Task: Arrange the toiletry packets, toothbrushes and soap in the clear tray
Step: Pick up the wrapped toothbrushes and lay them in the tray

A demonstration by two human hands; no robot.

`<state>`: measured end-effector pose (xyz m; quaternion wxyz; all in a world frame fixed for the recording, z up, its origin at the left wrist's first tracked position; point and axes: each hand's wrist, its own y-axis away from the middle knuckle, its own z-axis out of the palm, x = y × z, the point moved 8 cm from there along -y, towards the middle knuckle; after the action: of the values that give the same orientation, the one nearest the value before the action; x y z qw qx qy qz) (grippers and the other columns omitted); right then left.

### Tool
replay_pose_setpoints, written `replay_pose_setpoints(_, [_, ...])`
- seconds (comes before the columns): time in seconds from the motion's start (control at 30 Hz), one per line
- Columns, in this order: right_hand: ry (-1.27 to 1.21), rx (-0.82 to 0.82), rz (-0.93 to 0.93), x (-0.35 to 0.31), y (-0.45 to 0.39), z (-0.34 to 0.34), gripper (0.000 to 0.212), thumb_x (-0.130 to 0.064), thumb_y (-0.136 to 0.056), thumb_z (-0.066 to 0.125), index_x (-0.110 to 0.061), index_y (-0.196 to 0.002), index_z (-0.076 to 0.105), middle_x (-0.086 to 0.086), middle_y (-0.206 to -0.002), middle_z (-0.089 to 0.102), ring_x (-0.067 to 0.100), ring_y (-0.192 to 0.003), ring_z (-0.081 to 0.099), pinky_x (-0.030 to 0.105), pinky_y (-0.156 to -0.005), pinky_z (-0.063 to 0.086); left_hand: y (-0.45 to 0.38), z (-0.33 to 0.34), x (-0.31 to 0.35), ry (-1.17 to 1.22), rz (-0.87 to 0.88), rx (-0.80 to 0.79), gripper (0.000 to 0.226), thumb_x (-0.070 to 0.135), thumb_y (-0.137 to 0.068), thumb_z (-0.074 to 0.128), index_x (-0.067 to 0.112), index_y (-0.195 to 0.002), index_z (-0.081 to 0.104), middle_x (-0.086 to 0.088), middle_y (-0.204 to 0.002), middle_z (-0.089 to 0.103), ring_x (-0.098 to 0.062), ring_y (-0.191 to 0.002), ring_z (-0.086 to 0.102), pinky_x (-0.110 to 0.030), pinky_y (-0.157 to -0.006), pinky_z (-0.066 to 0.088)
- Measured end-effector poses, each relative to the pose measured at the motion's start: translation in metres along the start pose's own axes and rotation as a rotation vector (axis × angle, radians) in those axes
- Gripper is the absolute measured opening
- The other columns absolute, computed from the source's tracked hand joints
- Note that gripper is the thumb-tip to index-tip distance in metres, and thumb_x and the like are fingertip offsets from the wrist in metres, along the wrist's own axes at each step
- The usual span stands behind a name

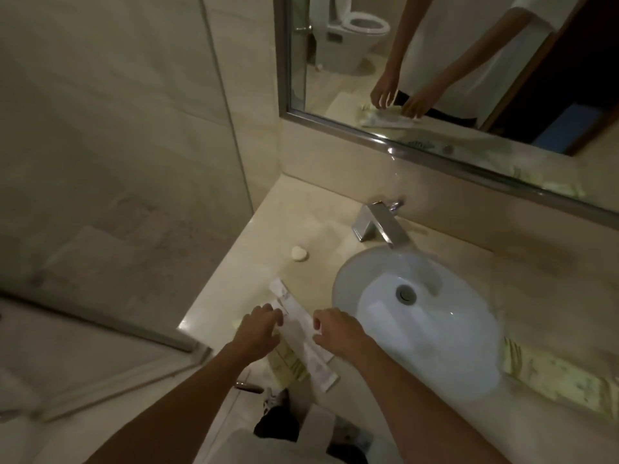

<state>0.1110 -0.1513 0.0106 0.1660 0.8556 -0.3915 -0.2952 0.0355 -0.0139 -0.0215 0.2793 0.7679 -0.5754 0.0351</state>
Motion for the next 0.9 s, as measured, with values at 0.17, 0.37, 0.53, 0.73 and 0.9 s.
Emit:
replay_pose_setpoints(0.17, [0.007,-0.007,-0.016,-0.031,-0.010,0.030,0.021,-0.029,-0.087,0.064,-0.015,-0.102,0.058,0.007,-0.106,0.061,0.027,-0.093,0.062,0.031,-0.072,0.043,0.008,0.005,-0.021,-0.088,0.071,-0.056,0.037,0.031,-0.076,0.069,0.021,-0.108,0.054,0.000,-0.119,0.049,-0.022,-0.107,0.044,-0.035,-0.085,0.043])
replay_pose_setpoints(0.37, [0.123,0.009,-0.017,-0.058,-0.018,0.058,0.025,-0.025,-0.093,0.056,-0.012,-0.114,0.058,0.008,-0.116,0.060,0.024,-0.104,0.060,0.034,-0.086,0.047,0.016,0.015,-0.039,-0.193,0.151,-0.110,0.061,0.027,-0.071,0.076,0.023,-0.125,0.046,0.000,-0.130,0.042,-0.020,-0.111,0.043,-0.037,-0.087,0.046])
replay_pose_setpoints(0.53, [0.252,0.081,0.001,-0.064,-0.020,0.061,0.023,-0.031,-0.097,0.052,-0.013,-0.111,0.053,0.008,-0.116,0.058,0.023,-0.106,0.059,0.033,-0.083,0.045,0.016,0.015,-0.041,-0.226,0.174,-0.094,0.067,0.021,-0.076,0.071,0.022,-0.134,0.038,-0.004,-0.134,0.040,-0.023,-0.113,0.042,-0.037,-0.087,0.047])
replay_pose_setpoints(0.73, [0.174,0.095,0.088,-0.060,-0.023,0.063,0.030,-0.035,-0.094,0.056,-0.013,-0.113,0.050,0.007,-0.118,0.057,0.021,-0.106,0.058,0.031,-0.084,0.046,0.010,0.014,-0.041,-0.269,0.192,-0.133,0.070,0.022,-0.078,0.069,0.022,-0.138,0.032,-0.004,-0.134,0.039,-0.021,-0.115,0.040,-0.035,-0.093,0.042])
replay_pose_setpoints(0.9, [-0.011,0.085,0.198,-0.048,-0.027,0.067,0.046,-0.031,-0.089,0.064,-0.011,-0.125,0.043,0.009,-0.123,0.054,0.024,-0.111,0.056,0.031,-0.088,0.046,0.005,0.011,-0.038,-0.356,0.191,-0.146,0.065,0.021,-0.078,0.069,0.020,-0.134,0.037,-0.004,-0.134,0.040,-0.022,-0.116,0.039,-0.036,-0.095,0.039])
